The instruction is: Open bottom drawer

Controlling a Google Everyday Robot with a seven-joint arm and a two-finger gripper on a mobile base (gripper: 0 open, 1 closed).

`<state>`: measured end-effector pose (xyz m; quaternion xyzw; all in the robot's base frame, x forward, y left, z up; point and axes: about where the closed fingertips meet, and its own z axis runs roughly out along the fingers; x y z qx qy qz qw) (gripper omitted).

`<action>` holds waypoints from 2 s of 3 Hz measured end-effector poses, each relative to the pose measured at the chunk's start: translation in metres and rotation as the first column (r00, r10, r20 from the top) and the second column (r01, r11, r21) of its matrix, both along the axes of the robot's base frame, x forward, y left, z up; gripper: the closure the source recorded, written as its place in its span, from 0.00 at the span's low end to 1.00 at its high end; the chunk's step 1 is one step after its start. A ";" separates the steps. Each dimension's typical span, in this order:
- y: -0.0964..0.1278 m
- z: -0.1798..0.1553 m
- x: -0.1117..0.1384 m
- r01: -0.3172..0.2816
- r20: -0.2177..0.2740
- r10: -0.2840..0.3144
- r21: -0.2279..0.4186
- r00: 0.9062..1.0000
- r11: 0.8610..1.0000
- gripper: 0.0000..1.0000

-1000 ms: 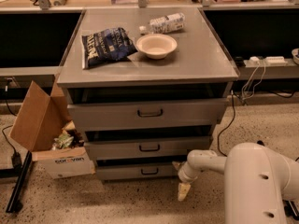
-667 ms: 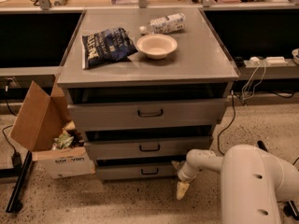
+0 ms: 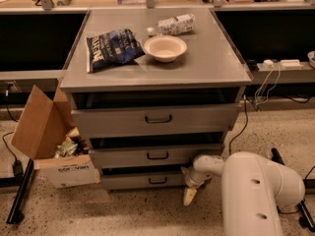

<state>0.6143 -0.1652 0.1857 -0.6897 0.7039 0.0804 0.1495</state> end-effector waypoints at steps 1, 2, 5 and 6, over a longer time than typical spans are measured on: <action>0.003 -0.010 0.008 0.027 -0.014 -0.027 -0.006 1.000 1.000 0.00; 0.011 -0.022 0.011 0.036 -0.047 -0.036 0.003 0.998 0.999 0.08; 0.013 -0.014 0.010 0.037 -0.056 -0.037 0.014 0.998 0.999 0.85; 0.011 -0.007 -0.020 -0.015 -0.100 0.020 0.052 0.995 0.999 0.95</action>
Offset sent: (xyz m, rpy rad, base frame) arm 0.0213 0.0148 -0.0274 0.0017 0.0622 -0.0451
